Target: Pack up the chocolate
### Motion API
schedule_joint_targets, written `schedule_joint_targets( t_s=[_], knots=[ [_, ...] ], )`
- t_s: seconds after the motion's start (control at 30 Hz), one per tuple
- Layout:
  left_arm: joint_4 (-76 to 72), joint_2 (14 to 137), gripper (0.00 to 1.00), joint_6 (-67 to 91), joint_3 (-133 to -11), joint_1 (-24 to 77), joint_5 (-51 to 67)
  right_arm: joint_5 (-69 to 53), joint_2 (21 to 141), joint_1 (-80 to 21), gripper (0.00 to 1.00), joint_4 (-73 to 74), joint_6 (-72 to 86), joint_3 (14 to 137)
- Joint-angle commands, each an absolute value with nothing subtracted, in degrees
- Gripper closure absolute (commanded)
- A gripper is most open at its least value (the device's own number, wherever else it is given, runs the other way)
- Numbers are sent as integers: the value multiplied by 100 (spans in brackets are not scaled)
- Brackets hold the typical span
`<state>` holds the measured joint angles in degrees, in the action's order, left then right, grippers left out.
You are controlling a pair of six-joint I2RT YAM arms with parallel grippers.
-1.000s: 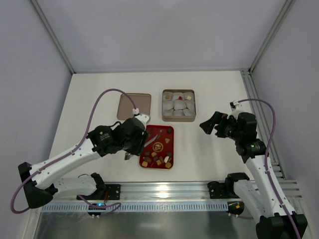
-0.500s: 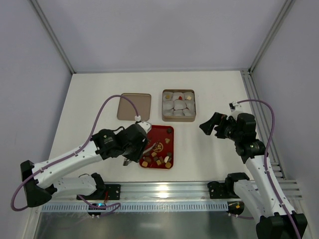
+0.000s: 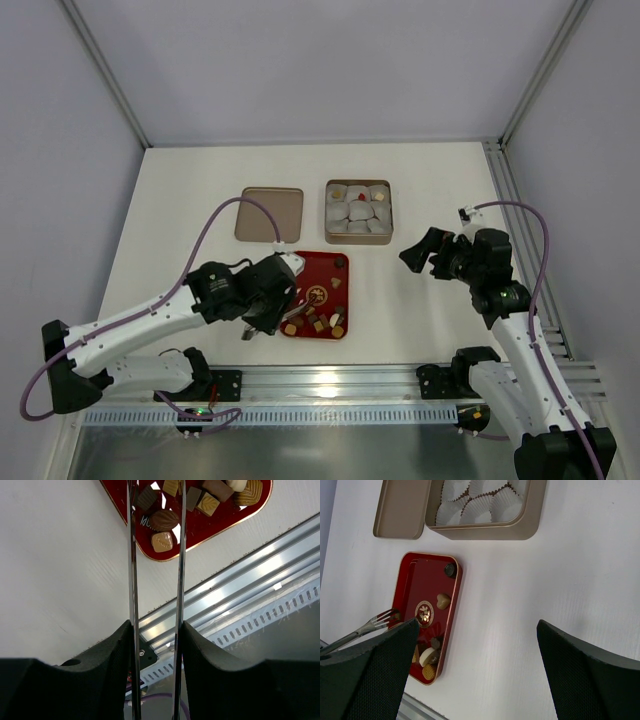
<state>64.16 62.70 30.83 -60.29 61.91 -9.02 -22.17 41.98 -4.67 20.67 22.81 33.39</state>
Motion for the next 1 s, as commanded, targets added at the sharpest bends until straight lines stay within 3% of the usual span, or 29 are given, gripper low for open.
schedule_joint_targets(
  t_s=[0.0,0.47,0.73,0.97],
  knots=[
    [6469,6196,58,2980,-6100,6258,-774,-2197,4122,-501,0,1810,2268,3270],
    [6390,6477,59,2830,-6170,6311,-730,-2197,4131,-492,0,1775,2276,3199],
    [6355,6592,67,2768,-6205,6319,-694,-2197,4122,-492,0,1767,2268,3173],
    [6381,6680,68,2725,-6205,6328,-659,-2197,4131,-492,0,1767,2276,3182]
  ],
)
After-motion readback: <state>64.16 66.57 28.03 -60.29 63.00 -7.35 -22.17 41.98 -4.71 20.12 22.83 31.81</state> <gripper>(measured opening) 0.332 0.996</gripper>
